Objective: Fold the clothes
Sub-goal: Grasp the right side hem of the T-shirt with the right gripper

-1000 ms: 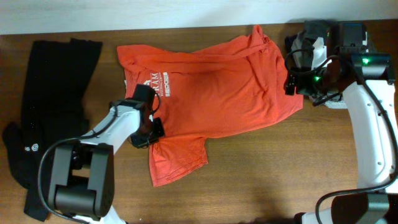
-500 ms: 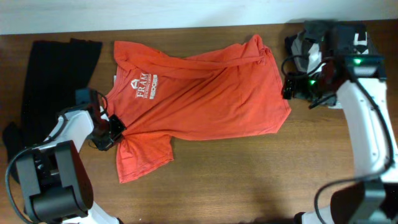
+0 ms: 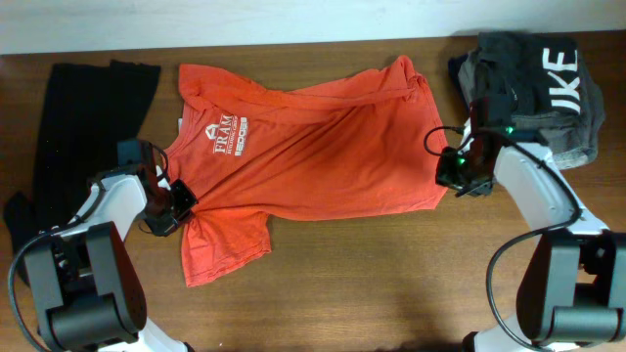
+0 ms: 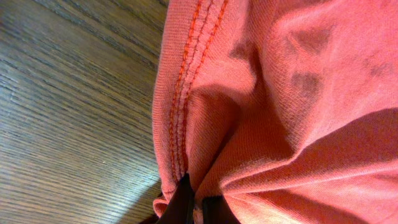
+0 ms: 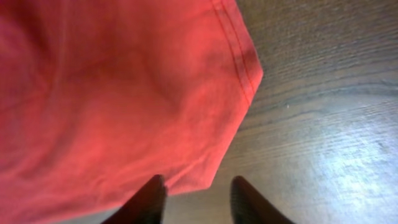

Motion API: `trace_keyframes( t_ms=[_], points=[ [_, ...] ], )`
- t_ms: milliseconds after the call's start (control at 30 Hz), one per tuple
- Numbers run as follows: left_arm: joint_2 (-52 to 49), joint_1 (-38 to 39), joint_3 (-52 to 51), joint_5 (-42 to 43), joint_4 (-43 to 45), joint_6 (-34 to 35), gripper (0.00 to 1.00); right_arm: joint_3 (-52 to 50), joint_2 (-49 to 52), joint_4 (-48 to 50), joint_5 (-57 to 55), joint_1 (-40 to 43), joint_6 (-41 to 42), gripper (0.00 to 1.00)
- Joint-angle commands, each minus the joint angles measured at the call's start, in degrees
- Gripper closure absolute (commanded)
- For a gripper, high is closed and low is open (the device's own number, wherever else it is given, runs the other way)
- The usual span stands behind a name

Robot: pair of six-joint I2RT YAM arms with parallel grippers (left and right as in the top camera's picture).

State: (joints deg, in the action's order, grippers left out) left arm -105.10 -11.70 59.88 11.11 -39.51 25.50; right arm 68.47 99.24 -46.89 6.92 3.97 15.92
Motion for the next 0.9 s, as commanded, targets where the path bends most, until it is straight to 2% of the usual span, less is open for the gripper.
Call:
trace_keyframes(
  t_ms=[0, 233, 367, 733, 800, 867],
  points=[
    [-4.4, -0.8, -2.9, -7.4, 1.4, -1.6, 0.99, -4.7, -0.4, 3.9, -1.6, -0.2, 5.4, 0.66],
    [-4.4, -0.8, -3.0, -7.4, 1.8, -1.6, 0.99, -9.0, -0.4, 9.8, -1.6, -0.2, 6.4, 0.65],
    [-4.4, -0.8, -3.0, -7.4, 1.8, -1.6, 0.99, -11.0, 0.0, 12.6, -2.3, -0.2, 7.7, 0.59],
    [-4.4, -0.8, -3.0, -7.4, 2.1, -1.6, 0.99, -11.3, 4.1, 16.6, -3.0, -0.2, 8.7, 0.59],
    [-4.4, -0.8, -3.0, -7.4, 2.1, -1.6, 0.99, -11.3, 4.6, 16.8, -2.9, -0.2, 9.1, 0.6],
    [-4.4, -0.8, -3.0, -7.4, 2.1, -1.6, 0.99, -11.3, 4.9, 16.9, -2.9, -0.2, 9.7, 0.68]
  ],
)
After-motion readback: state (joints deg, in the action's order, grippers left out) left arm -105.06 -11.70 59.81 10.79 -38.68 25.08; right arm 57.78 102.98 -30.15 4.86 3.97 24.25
